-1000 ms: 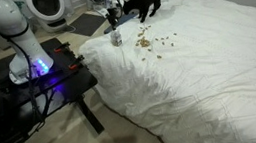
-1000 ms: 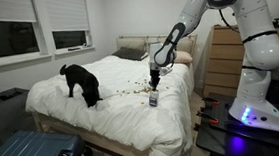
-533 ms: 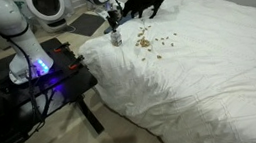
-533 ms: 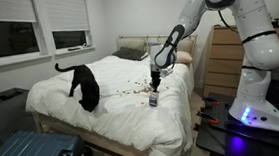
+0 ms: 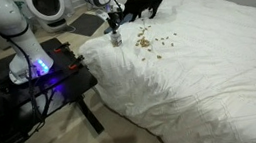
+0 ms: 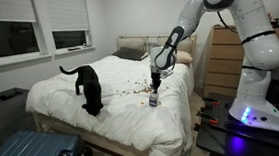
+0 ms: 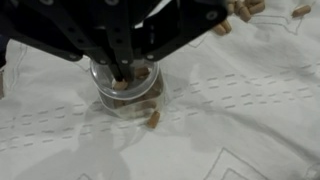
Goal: Pick up some of the objects on the bed and place them in the jar
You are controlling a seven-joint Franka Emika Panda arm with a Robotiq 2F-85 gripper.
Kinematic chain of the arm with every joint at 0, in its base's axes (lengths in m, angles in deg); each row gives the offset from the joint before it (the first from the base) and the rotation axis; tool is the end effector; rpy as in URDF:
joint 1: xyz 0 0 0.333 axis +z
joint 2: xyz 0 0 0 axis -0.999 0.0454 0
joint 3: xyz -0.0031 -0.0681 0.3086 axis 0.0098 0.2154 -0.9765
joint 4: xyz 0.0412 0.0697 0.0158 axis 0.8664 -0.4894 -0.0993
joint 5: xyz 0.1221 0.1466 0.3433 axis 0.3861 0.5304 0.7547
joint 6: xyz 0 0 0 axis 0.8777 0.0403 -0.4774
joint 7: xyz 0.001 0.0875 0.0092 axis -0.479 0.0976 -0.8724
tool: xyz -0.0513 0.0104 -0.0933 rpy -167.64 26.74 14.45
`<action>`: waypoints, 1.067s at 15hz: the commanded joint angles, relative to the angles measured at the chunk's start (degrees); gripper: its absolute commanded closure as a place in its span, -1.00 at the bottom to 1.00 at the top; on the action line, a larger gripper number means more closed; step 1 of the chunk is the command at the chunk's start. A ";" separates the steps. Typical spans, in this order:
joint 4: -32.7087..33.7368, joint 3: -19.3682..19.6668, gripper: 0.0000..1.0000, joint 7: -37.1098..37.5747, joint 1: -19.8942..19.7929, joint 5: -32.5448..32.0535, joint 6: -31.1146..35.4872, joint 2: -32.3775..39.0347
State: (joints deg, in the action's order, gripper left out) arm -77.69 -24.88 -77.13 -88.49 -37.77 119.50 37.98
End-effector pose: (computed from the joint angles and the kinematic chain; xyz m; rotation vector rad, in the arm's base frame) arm 0.5386 -0.0351 0.1662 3.1191 -0.1582 0.0599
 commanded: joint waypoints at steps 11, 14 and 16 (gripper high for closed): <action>1.10 -0.31 -0.49 -0.95 -0.65 0.23 0.36 0.20; 1.13 -0.72 -0.49 -1.16 -0.89 0.70 0.38 -0.53; 1.47 -1.37 0.51 -1.66 -1.34 1.35 -0.26 -1.02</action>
State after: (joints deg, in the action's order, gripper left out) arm -76.09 -24.95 -77.13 -88.54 -37.68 119.53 38.74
